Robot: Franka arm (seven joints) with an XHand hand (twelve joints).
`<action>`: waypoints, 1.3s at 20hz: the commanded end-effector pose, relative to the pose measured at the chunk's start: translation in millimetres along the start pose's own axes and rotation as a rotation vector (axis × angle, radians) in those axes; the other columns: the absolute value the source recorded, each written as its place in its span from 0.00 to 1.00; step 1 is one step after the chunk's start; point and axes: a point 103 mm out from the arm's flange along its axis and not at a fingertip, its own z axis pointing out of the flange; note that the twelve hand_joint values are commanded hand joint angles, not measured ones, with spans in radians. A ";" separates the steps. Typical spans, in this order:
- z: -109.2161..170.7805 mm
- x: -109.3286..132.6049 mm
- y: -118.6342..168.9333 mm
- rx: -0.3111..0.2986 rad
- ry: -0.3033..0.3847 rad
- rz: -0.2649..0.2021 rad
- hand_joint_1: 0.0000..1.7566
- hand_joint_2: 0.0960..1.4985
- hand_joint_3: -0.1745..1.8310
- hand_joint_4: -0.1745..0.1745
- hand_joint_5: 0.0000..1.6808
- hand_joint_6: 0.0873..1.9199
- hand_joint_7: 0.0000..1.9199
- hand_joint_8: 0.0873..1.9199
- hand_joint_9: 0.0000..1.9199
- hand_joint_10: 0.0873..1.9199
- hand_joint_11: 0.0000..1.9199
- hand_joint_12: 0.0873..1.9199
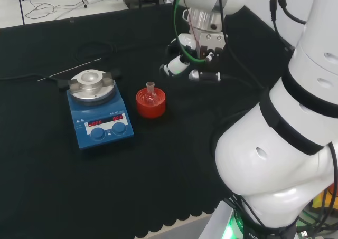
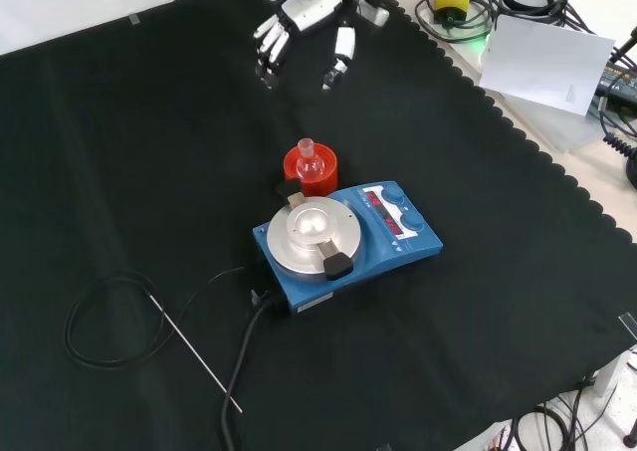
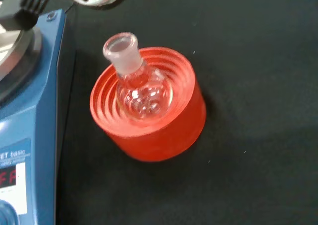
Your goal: Pick up the round-bottom flask.
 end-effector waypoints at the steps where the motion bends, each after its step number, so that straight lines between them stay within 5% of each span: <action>1: 23.6 9.9 10.2 -0.001 0.023 -0.042 0.47 0.41 0.38 0.43 0.29 0.12 0.15 0.34 0.23 0.34 0.06 0.72; 11: 46.4 16.5 27.7 -0.033 0.025 -0.068 0.50 0.39 0.38 0.43 0.33 0.14 0.17 0.35 0.25 0.34 0.07 0.73; 26: 70.1 19.7 49.2 -0.005 0.026 -0.079 0.51 0.38 0.39 0.41 0.34 0.25 0.18 0.36 0.27 0.33 0.08 0.72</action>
